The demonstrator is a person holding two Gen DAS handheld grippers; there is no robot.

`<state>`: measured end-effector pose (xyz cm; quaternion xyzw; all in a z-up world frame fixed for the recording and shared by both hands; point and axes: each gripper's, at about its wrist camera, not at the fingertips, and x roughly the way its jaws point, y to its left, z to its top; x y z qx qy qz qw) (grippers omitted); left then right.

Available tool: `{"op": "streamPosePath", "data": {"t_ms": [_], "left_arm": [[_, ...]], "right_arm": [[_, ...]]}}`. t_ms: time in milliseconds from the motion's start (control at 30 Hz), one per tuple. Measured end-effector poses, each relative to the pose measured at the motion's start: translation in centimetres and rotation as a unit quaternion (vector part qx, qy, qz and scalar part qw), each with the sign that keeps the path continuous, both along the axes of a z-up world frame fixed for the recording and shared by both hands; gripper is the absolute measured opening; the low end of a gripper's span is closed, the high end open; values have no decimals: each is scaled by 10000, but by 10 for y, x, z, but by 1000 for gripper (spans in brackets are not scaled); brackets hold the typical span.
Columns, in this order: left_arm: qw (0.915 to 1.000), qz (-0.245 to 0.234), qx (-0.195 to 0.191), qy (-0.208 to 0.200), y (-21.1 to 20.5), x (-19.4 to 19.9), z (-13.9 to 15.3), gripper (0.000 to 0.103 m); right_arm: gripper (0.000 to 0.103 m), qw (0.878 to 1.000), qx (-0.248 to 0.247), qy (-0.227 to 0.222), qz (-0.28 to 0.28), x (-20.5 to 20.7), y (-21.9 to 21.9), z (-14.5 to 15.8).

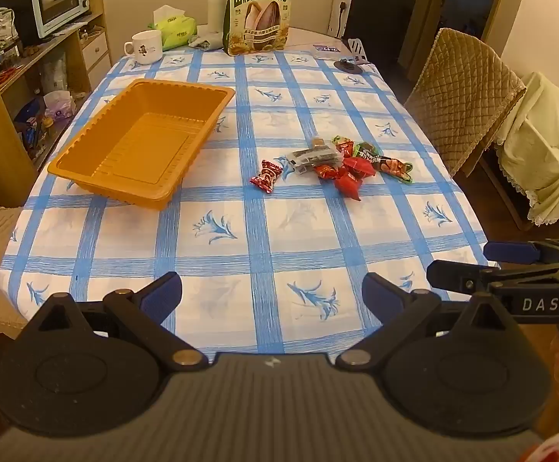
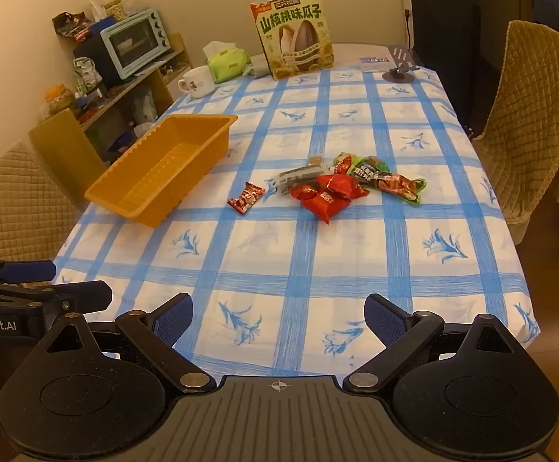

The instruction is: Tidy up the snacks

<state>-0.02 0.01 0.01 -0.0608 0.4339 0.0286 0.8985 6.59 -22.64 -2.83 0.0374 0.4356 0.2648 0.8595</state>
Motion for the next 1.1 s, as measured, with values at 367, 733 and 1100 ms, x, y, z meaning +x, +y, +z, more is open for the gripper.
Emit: {"op": "streamPosePath", "data": {"t_ms": [367,733,1100], "left_arm": [[10000,-9,14,33,0,0,0,100],[10000,0,16,37,0,0,0,100],[10000,-3,14,45,0,0,0,100]], "right_arm": [[95,10000,15,22,-4,1,1,-1],[95,10000,22,19,3,2,1,-1],[95,10000,27,20,3,3,0,-1]]}}
